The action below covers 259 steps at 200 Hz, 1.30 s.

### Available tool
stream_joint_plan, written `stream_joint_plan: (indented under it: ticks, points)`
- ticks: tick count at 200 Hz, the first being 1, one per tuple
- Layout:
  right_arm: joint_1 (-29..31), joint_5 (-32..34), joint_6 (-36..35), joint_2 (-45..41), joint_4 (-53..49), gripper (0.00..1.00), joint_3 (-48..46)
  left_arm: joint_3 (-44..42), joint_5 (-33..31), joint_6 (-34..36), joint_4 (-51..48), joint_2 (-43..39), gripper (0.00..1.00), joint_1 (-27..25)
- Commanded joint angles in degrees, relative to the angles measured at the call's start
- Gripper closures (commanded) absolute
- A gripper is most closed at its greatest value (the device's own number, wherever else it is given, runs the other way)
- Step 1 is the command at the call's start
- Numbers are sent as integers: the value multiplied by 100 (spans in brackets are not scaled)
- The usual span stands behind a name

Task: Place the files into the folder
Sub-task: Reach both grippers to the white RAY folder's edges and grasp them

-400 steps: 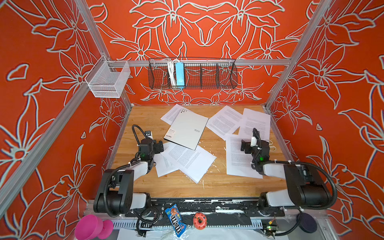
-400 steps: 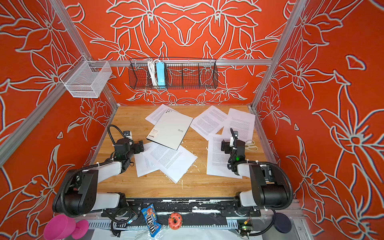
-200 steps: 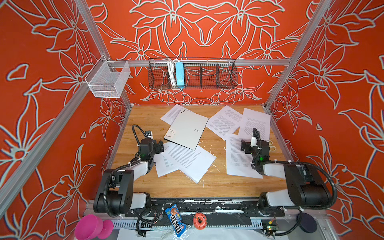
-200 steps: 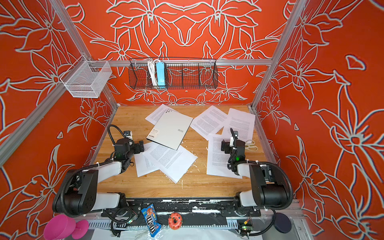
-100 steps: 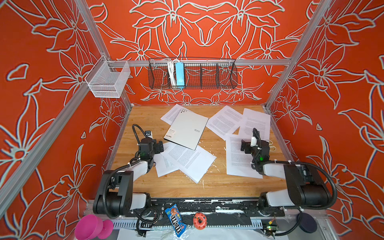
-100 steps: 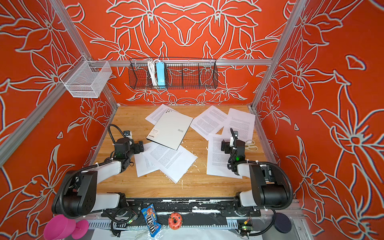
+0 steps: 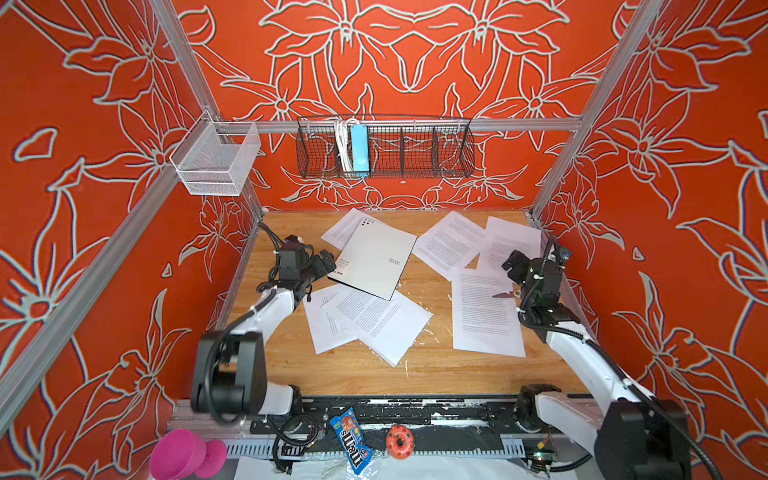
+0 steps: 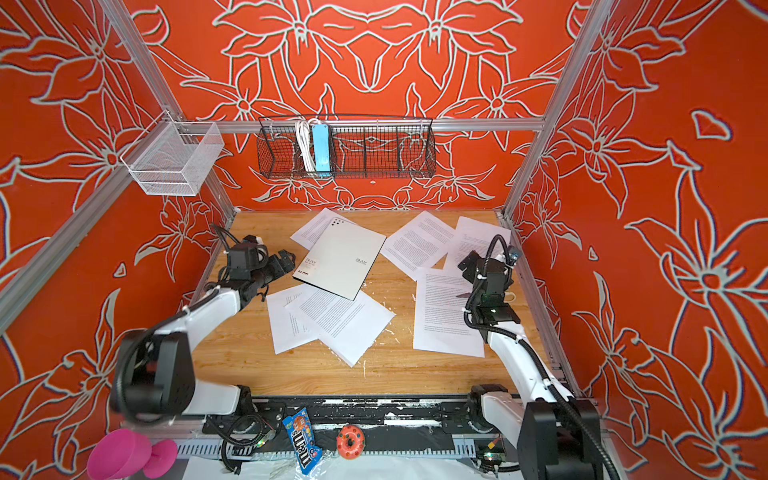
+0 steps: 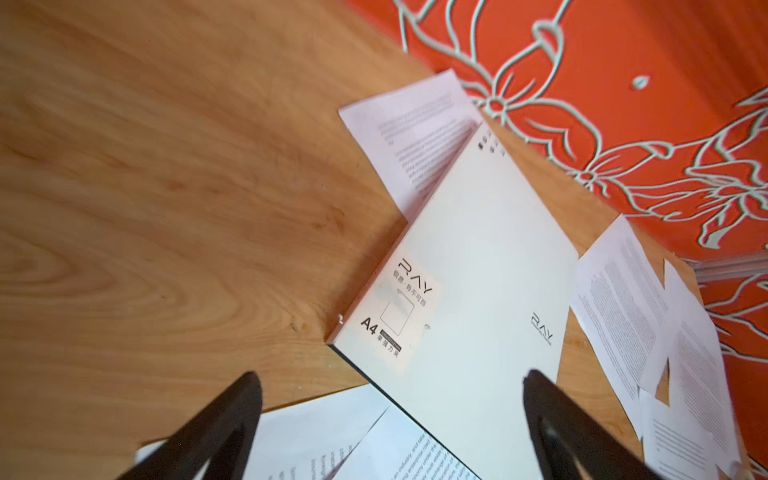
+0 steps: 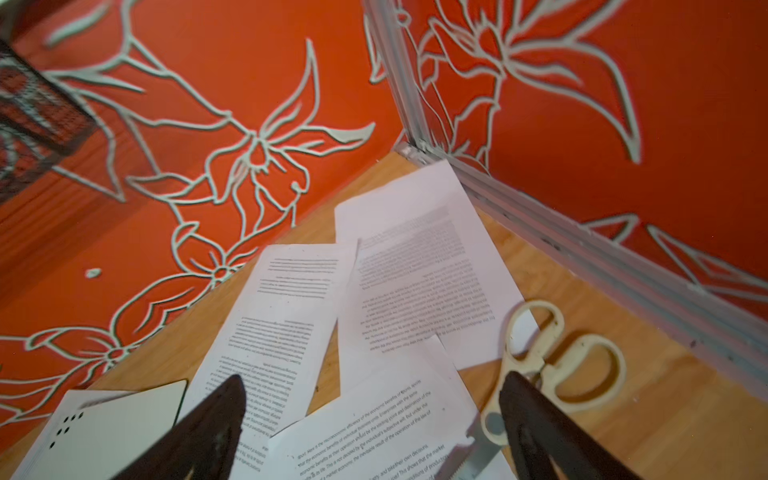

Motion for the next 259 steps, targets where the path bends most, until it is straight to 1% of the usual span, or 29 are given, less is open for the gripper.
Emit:
stream_joint_plan:
  ticks: [1, 7, 13, 32, 42, 51, 67, 94, 120, 145, 166, 185, 213, 233, 241, 249, 259]
  points:
    - [370, -1112, 465, 956, -1746, 2, 1091, 1082, 1225, 41, -714, 778, 2, 70]
    - [440, -1561, 286, 1367, -2162, 2, 1493, 1318, 1270, 124, -816, 1012, 2, 64]
    - [501, -1956, 172, 1696, -2268, 2, 1693, 1546, 1291, 222, -927, 1242, 2, 65]
    - [798, -2752, 145, 2275, -1707, 2, 1673, 2510, 1390, 661, -1615, 1991, 1, 73]
    - [1011, -2905, -2, 2517, -1609, 2, 1821, 2989, 1612, 882, -1896, 2386, 1, 78]
    - [1216, -2927, -113, 2684, -1328, 2, 1826, 3356, 1685, 1035, -2140, 2669, 1, 75]
    - [1442, -3096, -64, 3028, -940, 2, 1991, 3981, 1812, 1335, -2663, 3143, 0, 75]
    - [1781, -3373, -89, 3852, -965, 3, 2725, 4539, 2046, 1534, -3155, 3643, 4, 56]
    - [2070, -3532, 14, 4507, -910, 3, 3238, 4566, 2235, 1603, -3250, 3803, 6, -33]
    - [2233, -3541, 125, 4908, -863, 2, 3552, 4651, 2325, 1775, -3573, 3884, 9, -277]
    - [2281, -3471, 210, 5131, -945, 3, 3730, 4501, 2207, 1737, -3618, 3805, 12, -496]
    - [2281, -3342, 233, 5211, -1042, 3, 3782, 4294, 2231, 1641, -3571, 3691, 14, -611]
    - [2267, -2969, 135, 5062, -1343, 2, 3696, 3934, 2178, 1573, -3479, 3433, 14, -890]
    - [2272, -3017, 52, 4880, -1402, 3, 3537, 3860, 2191, 1549, -3487, 3227, 14, -1107]
    - [2272, -3006, 45, 4797, -1454, 3, 3475, 3825, 2082, 1490, -3468, 3082, 14, -1151]
    - [2262, -2934, 50, 4682, -1486, 2, 3371, 3719, 1835, 1339, -3389, 2875, 12, -1177]
    - [2246, -2770, 43, 4493, -1542, 2, 3212, 3519, 1205, 1119, -3295, 2522, 5, -1186]
